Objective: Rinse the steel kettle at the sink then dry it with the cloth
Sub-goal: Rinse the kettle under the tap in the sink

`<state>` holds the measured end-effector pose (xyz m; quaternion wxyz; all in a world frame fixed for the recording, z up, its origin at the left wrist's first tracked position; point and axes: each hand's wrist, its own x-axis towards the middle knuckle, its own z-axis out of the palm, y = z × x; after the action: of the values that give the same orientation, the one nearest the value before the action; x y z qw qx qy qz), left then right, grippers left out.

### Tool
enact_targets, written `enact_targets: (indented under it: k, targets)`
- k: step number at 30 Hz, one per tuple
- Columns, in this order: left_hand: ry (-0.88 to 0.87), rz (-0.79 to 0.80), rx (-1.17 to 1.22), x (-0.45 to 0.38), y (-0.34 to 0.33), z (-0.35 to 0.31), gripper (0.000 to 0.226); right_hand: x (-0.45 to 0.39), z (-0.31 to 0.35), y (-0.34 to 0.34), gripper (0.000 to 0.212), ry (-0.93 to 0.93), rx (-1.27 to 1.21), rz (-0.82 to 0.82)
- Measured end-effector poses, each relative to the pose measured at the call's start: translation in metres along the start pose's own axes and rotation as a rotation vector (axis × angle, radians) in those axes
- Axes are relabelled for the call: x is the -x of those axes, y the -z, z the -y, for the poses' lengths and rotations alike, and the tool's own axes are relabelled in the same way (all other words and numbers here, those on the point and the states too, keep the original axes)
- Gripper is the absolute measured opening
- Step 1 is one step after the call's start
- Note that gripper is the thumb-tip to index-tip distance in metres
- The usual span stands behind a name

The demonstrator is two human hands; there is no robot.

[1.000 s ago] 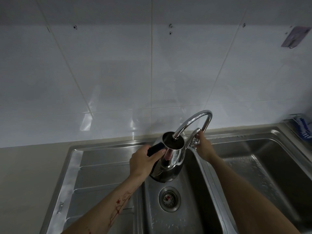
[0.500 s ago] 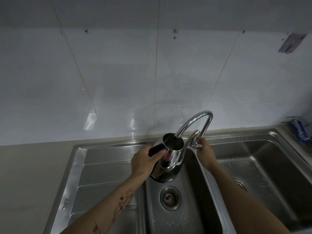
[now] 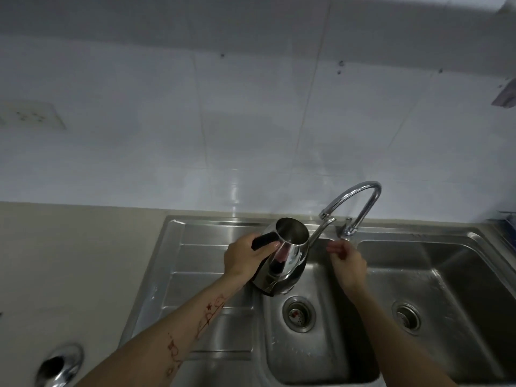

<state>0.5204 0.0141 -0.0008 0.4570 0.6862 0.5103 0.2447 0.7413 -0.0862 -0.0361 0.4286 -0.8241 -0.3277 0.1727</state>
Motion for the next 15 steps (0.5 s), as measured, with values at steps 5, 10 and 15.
enact_targets:
  k: [5, 10, 15]
  targets:
    - [0.004, -0.02, 0.008, 0.028, 0.049, 0.03, 0.036, 0.041, 0.026, -0.023, 0.017, 0.073, -0.022, 0.025]
    - [0.035, -0.025, 0.12, 0.058, 0.109, 0.071, 0.029, 0.079, 0.051, -0.059, 0.017, 0.075, -0.057, 0.088]
    - [0.089, -0.02, 0.189, 0.077, 0.18, 0.119, 0.031, 0.115, 0.083, -0.106, 0.012, 0.103, -0.076, 0.144]
